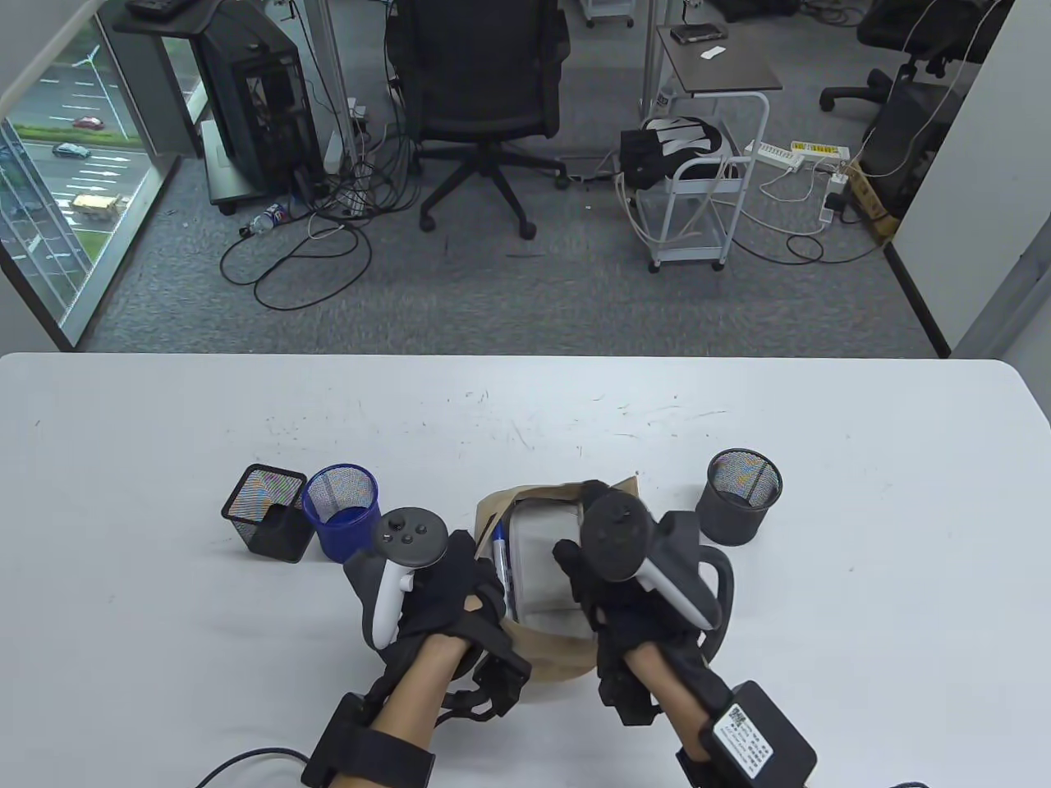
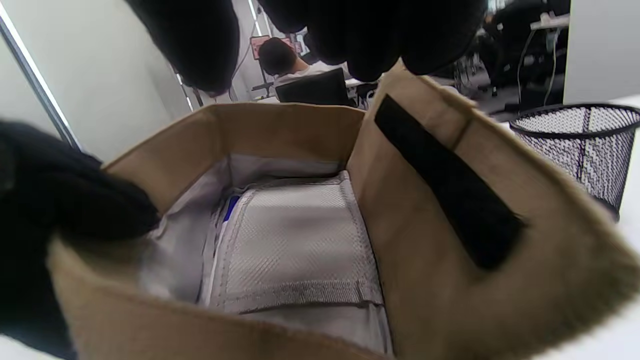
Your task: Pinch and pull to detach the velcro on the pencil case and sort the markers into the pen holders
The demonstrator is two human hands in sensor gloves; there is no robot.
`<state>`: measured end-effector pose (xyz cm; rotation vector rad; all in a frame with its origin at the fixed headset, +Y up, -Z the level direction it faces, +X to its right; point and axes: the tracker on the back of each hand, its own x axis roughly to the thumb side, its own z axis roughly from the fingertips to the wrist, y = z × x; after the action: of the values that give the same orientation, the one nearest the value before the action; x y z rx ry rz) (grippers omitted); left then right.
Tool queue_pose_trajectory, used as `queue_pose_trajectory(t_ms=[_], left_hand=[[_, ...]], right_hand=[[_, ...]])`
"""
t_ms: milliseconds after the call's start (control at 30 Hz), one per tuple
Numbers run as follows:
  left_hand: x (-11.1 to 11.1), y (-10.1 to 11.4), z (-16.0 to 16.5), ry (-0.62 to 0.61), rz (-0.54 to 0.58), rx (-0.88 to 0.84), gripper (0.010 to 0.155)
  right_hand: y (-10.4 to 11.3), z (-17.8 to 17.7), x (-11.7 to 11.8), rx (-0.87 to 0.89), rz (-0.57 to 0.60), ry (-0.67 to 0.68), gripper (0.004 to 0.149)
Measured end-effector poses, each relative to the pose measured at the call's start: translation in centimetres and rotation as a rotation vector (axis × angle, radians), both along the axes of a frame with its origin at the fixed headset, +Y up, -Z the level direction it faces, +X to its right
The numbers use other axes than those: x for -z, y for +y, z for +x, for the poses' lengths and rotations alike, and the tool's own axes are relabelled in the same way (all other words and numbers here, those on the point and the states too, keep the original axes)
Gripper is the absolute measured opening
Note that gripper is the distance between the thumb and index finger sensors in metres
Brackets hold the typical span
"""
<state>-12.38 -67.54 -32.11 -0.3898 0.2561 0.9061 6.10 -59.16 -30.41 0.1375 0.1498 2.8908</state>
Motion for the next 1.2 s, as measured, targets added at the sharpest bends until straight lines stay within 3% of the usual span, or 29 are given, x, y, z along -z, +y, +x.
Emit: queue_pose_trajectory(t_ms=[233,300,400,467,533,600,667,767,867,1033,1200], left_hand=[[-0.9,0.1,0.2,0.007,0.025,-0.073,0.066],[-1.1,0.2,0.0,0.005,0.028,-0.111,0.066],[-1.2,0.3,-0.4,0.021,0.032,-0.078,0.066],[-1.1,0.1,-0.7,0.037,0.019,-0.078,0.066],[-1.0,0.0,-0.9,0.053,0.023,-0.077,0.067],[-0.8,0.1,-1.3,0.069,0.035,-0.069,0.067],[-0.8,0.2,-2.0,0.094,0.044,-0.084,0.067],[-0.7,0.4,-2.7,0.095,0.066,-0.124,0.067],[-0.7,0.3,-3.4,0.097,0.091,-0.199,0.066],[-0.6,-0.1,-3.8,0.066,0.106,-0.286,0.066],[-0.4,-1.5,-3.5,0.023,0.058,-0.307,0.067]], right_hand=[[-5.0,-3.8,3.1,-0.095,-0.287,0.044,0.086],[-6.3,-4.4,3.6,-0.172,-0.313,0.044,0.097],[-7.4,-4.7,3.9,-0.246,-0.310,0.033,0.100],[-6.7,-4.5,3.4,-0.205,-0.277,0.066,0.096],[-5.3,-4.3,2.4,-0.173,-0.159,0.082,0.090],[-3.6,-3.3,1.2,-0.208,0.024,0.018,0.089],[-2.4,-1.7,1.1,-0.224,0.126,-0.047,0.090],[-1.7,1.7,2.1,-0.141,0.043,-0.134,0.090],[-2.5,5.4,3.5,0.107,-0.123,-0.154,0.089],[-4.5,9.9,4.5,0.515,-0.279,-0.126,0.062],[-5.7,12.0,5.0,0.503,-0.327,-0.150,0.057]])
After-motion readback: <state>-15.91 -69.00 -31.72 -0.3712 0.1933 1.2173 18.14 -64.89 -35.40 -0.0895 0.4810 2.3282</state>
